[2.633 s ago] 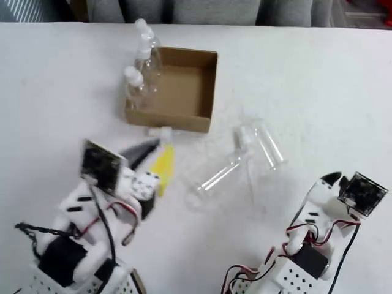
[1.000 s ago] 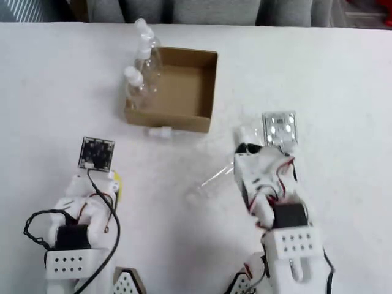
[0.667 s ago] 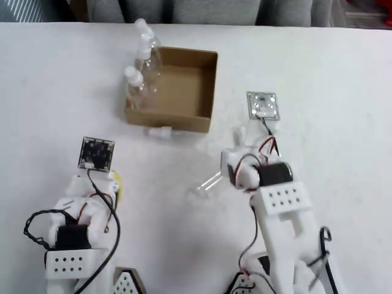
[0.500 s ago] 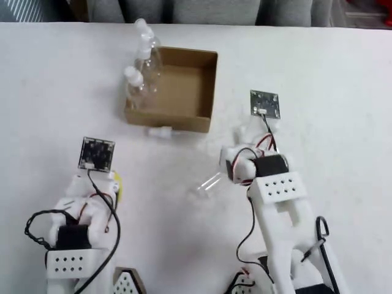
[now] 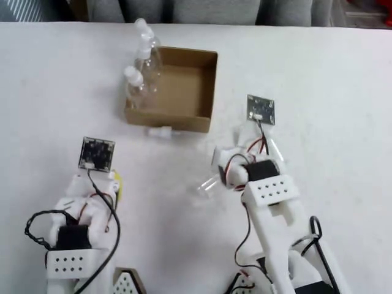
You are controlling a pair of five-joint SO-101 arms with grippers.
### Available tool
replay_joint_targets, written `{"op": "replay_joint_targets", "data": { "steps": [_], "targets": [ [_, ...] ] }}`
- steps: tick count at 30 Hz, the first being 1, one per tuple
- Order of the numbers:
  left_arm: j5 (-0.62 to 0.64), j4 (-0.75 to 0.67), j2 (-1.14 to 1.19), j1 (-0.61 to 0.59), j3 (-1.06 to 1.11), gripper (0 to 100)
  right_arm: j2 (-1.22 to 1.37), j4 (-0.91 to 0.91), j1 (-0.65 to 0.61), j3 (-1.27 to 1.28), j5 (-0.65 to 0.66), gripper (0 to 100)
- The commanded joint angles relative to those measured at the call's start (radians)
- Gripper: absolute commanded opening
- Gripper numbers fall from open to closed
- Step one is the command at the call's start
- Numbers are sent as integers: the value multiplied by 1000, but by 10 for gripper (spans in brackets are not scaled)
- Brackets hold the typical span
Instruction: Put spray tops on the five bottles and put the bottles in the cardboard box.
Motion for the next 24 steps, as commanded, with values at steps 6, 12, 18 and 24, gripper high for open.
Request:
{"op": "replay_joint_targets", "data": {
  "steps": [6, 12, 18, 24],
  "targets": [
    [-5, -34, -12, -7, -9, 116, -1, -36, 70, 6, -6, 175],
    [-5, -34, -12, -7, -8, 116, 33, -22, 61, 8, -6, 273],
    [-5, -32, -12, -7, -8, 116, 186, -128, -8, -14, -3, 257],
    [-5, -31, -12, -7, -8, 116, 254, -133, -16, -44, -2, 255]
  ]
}}
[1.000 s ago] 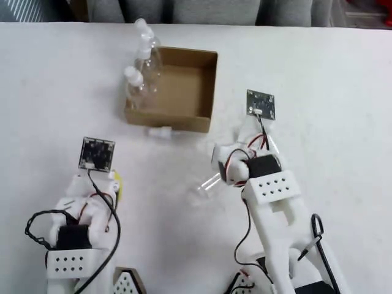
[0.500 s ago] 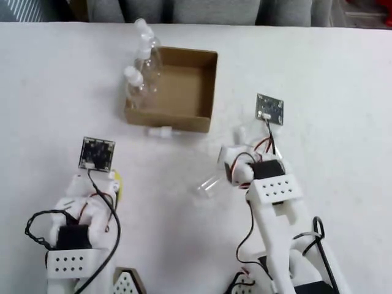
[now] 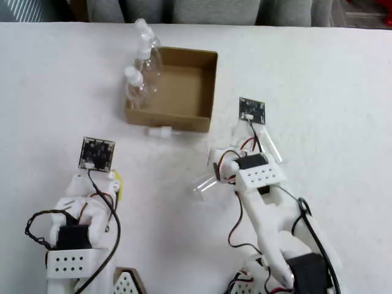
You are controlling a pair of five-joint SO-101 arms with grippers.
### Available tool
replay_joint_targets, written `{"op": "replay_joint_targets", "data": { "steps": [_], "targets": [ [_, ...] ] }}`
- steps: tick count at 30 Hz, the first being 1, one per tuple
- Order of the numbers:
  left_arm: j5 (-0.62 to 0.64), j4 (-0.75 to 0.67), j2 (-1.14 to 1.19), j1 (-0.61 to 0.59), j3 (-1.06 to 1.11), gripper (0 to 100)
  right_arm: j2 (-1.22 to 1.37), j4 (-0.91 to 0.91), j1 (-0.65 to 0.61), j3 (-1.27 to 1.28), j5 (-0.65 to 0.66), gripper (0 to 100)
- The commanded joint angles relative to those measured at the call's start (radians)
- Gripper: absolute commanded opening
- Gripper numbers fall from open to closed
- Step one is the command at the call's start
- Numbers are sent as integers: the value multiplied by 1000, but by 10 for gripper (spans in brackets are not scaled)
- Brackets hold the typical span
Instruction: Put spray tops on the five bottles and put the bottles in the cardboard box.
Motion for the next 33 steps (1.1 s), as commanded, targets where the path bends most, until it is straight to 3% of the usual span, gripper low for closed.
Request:
{"op": "replay_joint_targets", "data": {
  "steps": [1, 4, 9, 13, 17, 19, 27, 33],
  "targets": [
    [-5, -31, -12, -7, -8, 116, 22, -5, -12, -29, 2, 255],
    [-5, -31, -12, -7, -6, 116, 25, 2, -22, -31, 26, 254],
    [-5, -28, -12, -7, -6, 116, 25, 67, -117, -35, 236, 254],
    [-5, -28, -12, -7, -6, 116, 21, 101, -205, -34, 503, 254],
    [-5, -28, -12, -7, -6, 116, 21, 99, -213, -29, 783, 254],
    [-5, -28, -12, -7, -6, 116, 21, 104, -191, -32, 781, 254],
    [-5, -31, -12, -7, -6, 116, -105, 162, -122, -49, 540, 254],
    [-5, -32, -12, -7, -6, 116, -282, 302, -122, -38, 502, 254]
  ]
}}
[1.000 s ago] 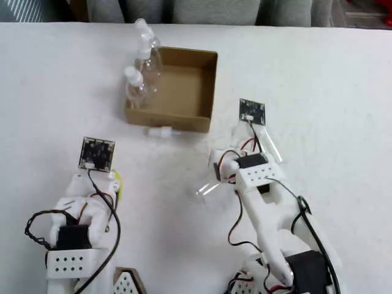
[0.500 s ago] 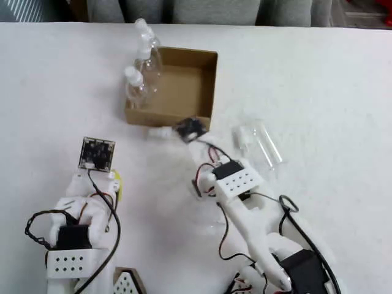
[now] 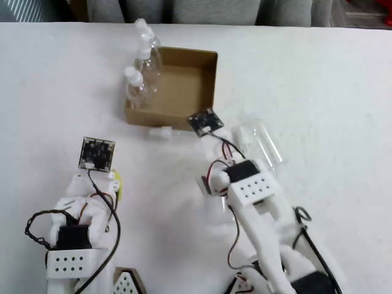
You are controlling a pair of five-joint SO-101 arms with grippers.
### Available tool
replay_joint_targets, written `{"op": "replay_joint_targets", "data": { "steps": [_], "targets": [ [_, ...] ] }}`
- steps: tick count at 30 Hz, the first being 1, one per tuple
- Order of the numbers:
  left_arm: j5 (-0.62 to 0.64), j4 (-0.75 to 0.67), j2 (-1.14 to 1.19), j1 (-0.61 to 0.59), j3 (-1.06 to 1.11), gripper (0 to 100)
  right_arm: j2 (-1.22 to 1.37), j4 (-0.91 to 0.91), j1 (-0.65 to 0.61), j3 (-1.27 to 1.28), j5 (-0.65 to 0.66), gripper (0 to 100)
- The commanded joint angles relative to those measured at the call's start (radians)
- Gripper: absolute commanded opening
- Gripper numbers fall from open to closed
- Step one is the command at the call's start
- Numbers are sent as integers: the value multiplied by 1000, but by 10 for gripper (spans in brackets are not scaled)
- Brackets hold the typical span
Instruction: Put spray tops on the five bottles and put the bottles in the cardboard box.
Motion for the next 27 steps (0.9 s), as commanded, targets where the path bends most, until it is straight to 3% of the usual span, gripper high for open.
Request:
{"op": "replay_joint_targets", "data": {
  "steps": [1, 7, 15, 20, 27],
  "targets": [
    [-5, -32, -12, -7, -6, 116, -139, 87, 16, -18, -26, 254],
    [-5, -32, -12, -7, -6, 116, -217, -93, 16, 157, -146, 254],
    [-5, -34, -12, 2, -6, 116, -220, -91, 22, 161, -146, 254],
    [-5, -34, -12, 41, -3, 116, -219, -54, 120, 127, -146, 254],
    [-5, -34, -12, 41, -3, 116, -219, -27, 128, 110, -146, 254]
  ]
}}
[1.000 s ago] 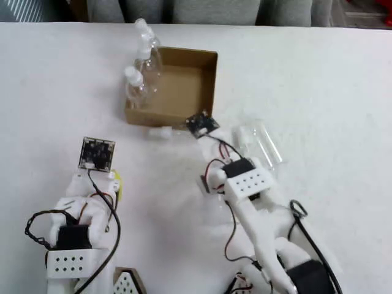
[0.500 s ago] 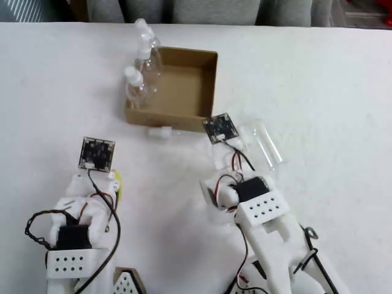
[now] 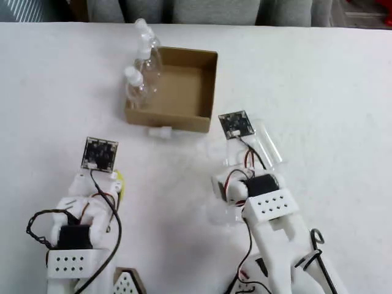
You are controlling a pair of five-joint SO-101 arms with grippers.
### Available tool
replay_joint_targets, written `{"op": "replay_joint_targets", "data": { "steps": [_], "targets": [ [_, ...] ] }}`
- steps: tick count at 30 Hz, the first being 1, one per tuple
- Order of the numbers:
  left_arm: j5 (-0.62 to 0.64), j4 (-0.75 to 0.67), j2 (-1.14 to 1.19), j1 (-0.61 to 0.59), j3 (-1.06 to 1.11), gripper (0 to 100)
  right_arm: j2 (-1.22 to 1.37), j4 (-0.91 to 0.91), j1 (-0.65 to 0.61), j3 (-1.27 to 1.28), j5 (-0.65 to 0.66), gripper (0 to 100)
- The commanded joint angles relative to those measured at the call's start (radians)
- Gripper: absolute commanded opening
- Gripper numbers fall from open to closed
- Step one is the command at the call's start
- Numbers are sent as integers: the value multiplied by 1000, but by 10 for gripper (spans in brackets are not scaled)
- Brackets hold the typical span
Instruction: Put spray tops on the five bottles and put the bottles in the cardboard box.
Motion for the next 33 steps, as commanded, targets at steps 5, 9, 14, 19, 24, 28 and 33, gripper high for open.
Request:
{"op": "replay_joint_targets", "data": {
  "steps": [5, 9, 14, 19, 24, 28, 33],
  "targets": [
    [-5, -34, -12, 19, -3, 116, -22, 13, 10, -71, -18, 254],
    [-5, -34, -12, 21, -3, 116, -22, 42, -12, -115, -61, 254],
    [-5, -34, -12, 21, -3, 116, 7, 50, -18, -127, -60, 254],
    [-5, -34, -12, 21, -3, 116, 177, 101, -18, -219, -68, 254],
    [-5, -34, -12, 21, -3, 116, 309, 136, -18, -290, -69, 254],
    [-5, -34, -12, 21, -3, 116, 351, 128, -41, -295, -95, 254],
    [-5, -34, -12, 21, -3, 116, 383, 91, -61, -288, -110, 254]
  ]
}}
